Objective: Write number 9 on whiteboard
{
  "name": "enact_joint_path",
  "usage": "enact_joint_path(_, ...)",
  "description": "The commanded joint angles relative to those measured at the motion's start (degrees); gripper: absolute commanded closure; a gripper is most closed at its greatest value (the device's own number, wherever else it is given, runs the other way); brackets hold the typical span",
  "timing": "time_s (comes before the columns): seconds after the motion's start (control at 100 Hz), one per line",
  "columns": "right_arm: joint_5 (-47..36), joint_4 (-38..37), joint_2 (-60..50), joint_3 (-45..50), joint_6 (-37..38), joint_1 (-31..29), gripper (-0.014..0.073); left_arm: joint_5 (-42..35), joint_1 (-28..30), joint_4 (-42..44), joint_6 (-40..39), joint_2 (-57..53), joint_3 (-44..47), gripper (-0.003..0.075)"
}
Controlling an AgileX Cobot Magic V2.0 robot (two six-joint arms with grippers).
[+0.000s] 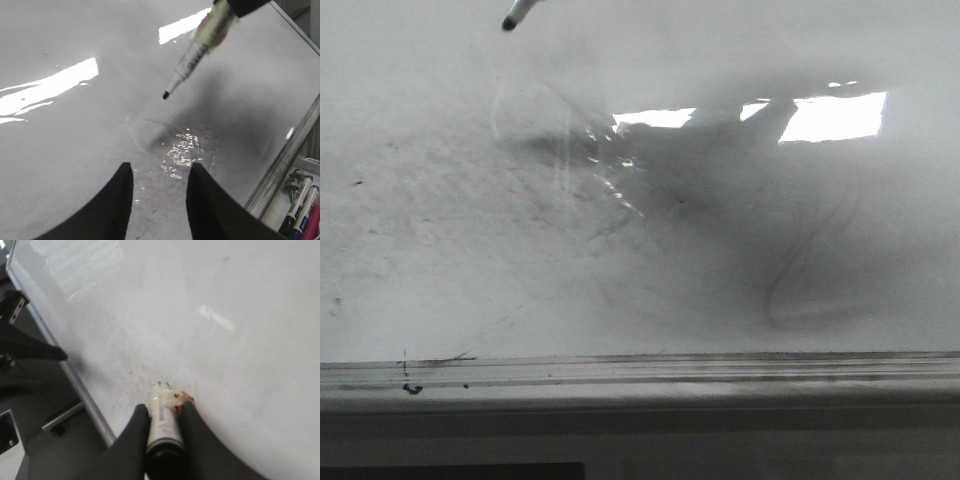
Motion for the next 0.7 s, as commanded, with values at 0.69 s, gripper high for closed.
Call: enact_joint_path(0.69,1.46,-2.32,11.63,-8.48,0.65,-3.91,0.0652,-3.91,-0.02,-3.04,-0.65,0.19,-2.04,0.0477)
